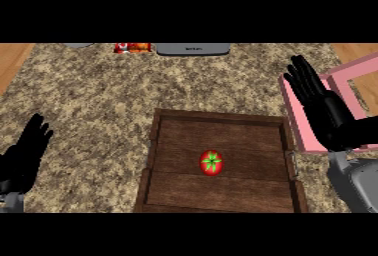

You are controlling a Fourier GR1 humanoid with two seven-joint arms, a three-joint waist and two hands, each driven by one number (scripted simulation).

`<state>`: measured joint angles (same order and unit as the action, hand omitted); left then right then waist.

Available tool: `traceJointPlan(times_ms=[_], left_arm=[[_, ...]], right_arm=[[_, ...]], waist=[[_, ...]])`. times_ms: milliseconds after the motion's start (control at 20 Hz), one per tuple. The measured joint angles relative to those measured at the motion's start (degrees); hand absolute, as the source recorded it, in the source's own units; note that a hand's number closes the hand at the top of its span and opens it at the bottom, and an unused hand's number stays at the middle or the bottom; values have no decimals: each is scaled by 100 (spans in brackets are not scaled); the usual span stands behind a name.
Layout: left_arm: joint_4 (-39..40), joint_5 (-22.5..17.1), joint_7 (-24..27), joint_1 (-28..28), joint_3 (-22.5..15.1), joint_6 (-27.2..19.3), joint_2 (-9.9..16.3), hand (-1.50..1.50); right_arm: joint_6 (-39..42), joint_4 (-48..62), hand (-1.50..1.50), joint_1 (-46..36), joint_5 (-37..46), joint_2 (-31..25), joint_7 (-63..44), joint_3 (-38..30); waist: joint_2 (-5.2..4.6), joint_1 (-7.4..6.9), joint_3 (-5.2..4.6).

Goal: Pick the tomato from the tray and place it in the cardboard box

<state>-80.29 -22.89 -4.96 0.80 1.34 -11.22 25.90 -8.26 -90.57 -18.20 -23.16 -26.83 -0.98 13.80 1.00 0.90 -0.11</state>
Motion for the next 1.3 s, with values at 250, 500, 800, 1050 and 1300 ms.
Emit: traceJointPlan(times_ms=[250,500,800,1050,1300], left_arm=[[-420,552,472,-344,-360,308,263,0],[-794,1063,893,-677,-861,740,500,0],[-789,1454,1038,-1100,-1221,906,394,0],[-700,1648,1085,-1269,-1386,967,218,0],[-681,1719,1079,-1331,-1447,1026,137,0]], right_arm=[[-539,-792,-150,-100,408,-325,-286,-272],[-967,-1300,-150,102,1483,-1135,-845,-168],[-1243,-2246,-150,882,2885,-1612,-969,399],[-870,-2832,-150,895,3852,-1980,-1611,917],[141,-3269,-150,597,4293,-2384,-2796,1488]], waist=[[6,157,0],[18,318,-17],[-46,175,-1],[-71,34,-1],[-80,-68,-11]])
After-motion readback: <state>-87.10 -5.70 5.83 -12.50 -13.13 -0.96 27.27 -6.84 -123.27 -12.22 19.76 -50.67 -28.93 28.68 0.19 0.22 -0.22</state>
